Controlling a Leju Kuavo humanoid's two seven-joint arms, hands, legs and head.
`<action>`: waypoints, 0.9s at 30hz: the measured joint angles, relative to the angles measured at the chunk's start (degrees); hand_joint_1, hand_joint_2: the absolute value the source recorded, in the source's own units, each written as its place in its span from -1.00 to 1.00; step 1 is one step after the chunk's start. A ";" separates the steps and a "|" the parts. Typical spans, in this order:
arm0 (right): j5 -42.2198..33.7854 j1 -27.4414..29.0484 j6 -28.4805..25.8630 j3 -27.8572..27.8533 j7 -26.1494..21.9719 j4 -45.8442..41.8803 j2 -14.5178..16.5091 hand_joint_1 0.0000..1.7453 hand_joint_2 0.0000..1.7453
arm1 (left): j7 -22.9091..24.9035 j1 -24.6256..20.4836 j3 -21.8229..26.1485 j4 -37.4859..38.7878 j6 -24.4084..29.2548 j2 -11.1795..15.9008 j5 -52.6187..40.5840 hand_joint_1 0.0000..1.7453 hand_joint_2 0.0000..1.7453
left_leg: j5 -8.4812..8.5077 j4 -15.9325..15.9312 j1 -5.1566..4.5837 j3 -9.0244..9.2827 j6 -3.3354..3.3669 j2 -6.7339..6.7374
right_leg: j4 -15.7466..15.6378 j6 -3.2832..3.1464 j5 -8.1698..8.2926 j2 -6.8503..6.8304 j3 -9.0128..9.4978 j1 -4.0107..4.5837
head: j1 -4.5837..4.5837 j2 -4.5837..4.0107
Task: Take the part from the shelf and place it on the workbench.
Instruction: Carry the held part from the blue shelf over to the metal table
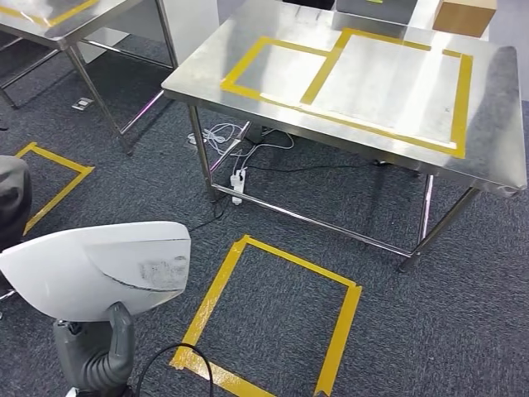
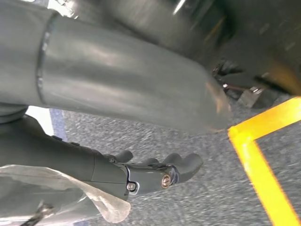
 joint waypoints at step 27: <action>-0.18 0.04 0.28 -0.03 0.14 0.01 -0.07 -1.00 -1.00 | 0.16 -0.15 0.15 -0.01 -0.19 0.09 0.17 1.00 1.00 | -1.56 0.26 0.37 1.55 0.76 -0.13 | 6.09 0.82 -0.08 -0.08 -4.41 -0.25 | 0.29 0.00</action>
